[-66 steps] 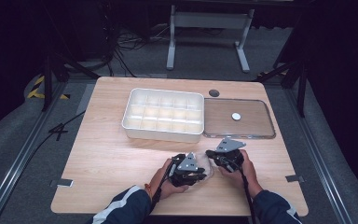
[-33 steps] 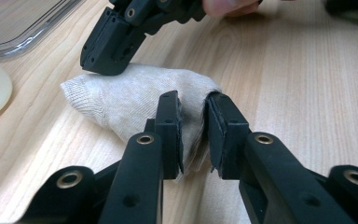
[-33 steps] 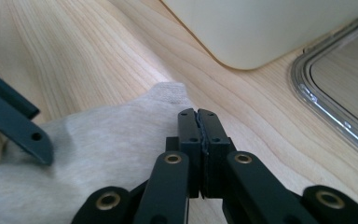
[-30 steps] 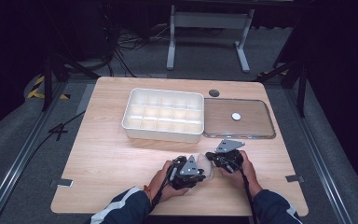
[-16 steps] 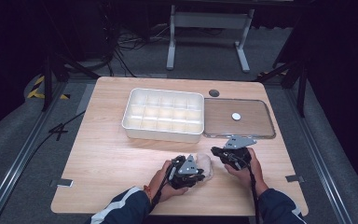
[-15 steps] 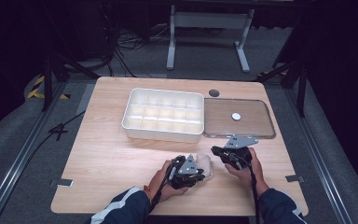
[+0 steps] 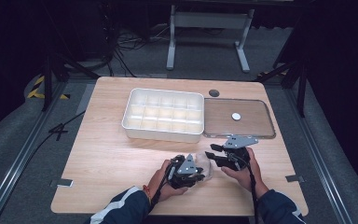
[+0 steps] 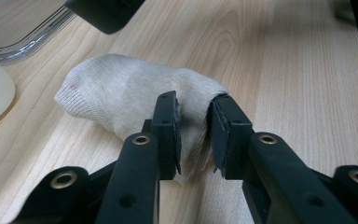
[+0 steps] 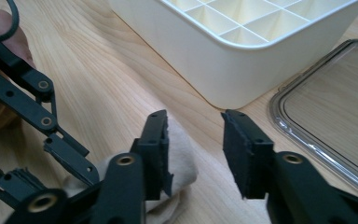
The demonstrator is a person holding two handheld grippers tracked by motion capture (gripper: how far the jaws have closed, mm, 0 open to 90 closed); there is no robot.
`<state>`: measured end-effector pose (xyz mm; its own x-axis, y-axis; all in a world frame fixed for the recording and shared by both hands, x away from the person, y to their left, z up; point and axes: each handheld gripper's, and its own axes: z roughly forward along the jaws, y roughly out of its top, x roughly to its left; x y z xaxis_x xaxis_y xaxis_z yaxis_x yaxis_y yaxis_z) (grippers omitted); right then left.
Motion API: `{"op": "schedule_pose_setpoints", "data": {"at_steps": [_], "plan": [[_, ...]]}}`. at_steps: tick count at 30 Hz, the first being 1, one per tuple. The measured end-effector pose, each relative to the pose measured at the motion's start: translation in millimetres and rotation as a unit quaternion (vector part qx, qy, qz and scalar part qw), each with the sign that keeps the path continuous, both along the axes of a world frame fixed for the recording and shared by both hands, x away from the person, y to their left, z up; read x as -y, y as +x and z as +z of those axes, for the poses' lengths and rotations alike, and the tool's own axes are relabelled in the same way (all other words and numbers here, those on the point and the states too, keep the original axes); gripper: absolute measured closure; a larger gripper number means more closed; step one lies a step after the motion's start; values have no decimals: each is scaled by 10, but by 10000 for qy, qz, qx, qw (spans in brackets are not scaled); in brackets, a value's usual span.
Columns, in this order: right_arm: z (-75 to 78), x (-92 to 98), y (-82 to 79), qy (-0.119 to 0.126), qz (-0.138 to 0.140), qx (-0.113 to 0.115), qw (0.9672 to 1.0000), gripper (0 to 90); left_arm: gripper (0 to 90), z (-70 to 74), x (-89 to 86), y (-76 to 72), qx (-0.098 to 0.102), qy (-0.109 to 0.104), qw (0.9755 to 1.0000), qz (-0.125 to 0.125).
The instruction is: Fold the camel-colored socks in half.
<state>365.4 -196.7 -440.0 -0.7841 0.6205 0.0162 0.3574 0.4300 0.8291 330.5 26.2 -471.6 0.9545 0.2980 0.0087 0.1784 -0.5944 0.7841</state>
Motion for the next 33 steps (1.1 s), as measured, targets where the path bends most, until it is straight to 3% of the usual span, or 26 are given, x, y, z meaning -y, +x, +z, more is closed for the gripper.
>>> {"op": "schedule_pose_setpoints", "data": {"at_steps": [3, 10, 19, 23, 33], "plan": [[-21, -25, 4, -42, 9, -102, 9999, 531, 699, 11, -4, -8, 2, -88, 10000, 37], [-37, -87, -25, -124, 168, -202, 9996, 475, 609, 62, -52, -14, 42, -11, 10000, 72], [-98, -127, -30, -314, 289, -383, 9984, 401, 405, 227, -207, -64, 49, 8, 10000, 22], [-128, -112, -21, -310, 269, -484, 9980, 368, 302, 277, -302, -91, 45, 174, 9998, -50], [-182, -99, -20, -416, 264, -685, 9964, 332, 284, 267, -551, -105, 28, 456, 9988, 171]]}}
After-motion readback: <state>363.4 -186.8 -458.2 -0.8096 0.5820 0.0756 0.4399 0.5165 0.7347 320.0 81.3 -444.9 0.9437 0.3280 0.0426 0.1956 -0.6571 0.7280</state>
